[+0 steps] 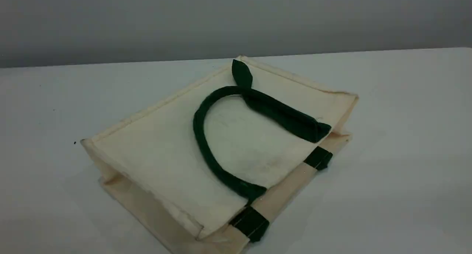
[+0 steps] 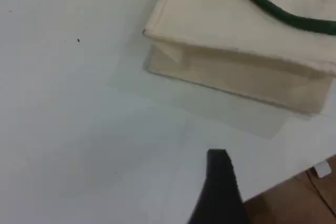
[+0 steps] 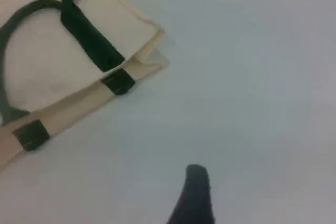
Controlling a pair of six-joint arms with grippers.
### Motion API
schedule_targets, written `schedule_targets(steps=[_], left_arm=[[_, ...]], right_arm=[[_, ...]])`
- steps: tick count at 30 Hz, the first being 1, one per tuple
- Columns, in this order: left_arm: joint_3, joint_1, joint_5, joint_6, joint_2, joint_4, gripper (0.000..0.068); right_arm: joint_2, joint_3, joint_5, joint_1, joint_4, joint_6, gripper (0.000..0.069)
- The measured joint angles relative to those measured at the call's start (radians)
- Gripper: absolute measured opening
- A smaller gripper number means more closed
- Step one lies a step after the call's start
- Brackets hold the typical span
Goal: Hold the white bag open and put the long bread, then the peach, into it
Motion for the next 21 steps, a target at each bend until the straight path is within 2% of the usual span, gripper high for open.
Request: schedule_targets(steps=[2, 5, 17, 21], left_arm=[[0.0, 0.004, 0.0, 0.0, 0.0, -0.002, 0.047], [0.0, 0.063, 0.0, 0.0, 0.0, -0.008, 0.047], [0.0, 0.446, 0.0, 0.0, -0.006, 0.0, 0.047], [0.0, 0.54, 0.0, 0.0, -0.051, 0.0, 0.047]], right_arm=[[-0.012, 0.0, 0.0, 0.0, 0.001, 0.0, 0.058], [-0.043, 0.0, 0.0, -0.001, 0.004, 0.0, 0.058], [-0.138, 0.0, 0.0, -0.088, 0.008, 0.0, 0.058], [-0.16, 0.0, 0.0, -0.091, 0.011, 0.0, 0.058]])
